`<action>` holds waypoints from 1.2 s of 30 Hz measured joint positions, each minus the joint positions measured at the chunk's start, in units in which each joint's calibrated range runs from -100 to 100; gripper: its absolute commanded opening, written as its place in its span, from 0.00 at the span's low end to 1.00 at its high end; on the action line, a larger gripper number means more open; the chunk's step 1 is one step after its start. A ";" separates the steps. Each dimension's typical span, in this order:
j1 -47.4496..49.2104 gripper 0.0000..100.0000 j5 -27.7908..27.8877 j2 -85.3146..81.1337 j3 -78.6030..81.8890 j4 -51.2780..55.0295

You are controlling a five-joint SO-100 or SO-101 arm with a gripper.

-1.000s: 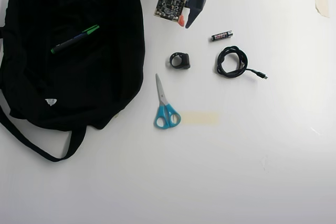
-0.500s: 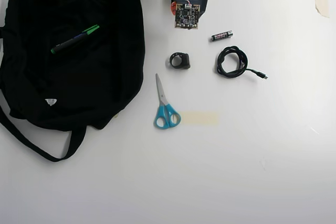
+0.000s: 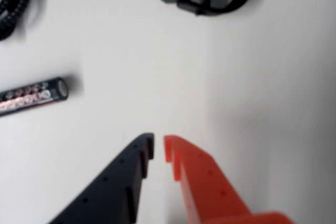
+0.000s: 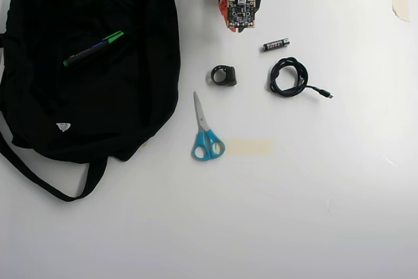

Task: Put the green marker into the black bag

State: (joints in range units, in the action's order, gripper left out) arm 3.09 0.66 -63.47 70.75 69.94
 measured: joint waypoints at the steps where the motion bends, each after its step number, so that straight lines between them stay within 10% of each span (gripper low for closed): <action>1: 0.15 0.02 0.00 -1.74 1.97 -0.77; 36: 1.62 0.02 -0.05 -34.95 27.28 0.09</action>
State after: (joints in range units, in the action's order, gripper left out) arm 4.70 0.61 -98.42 98.03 70.03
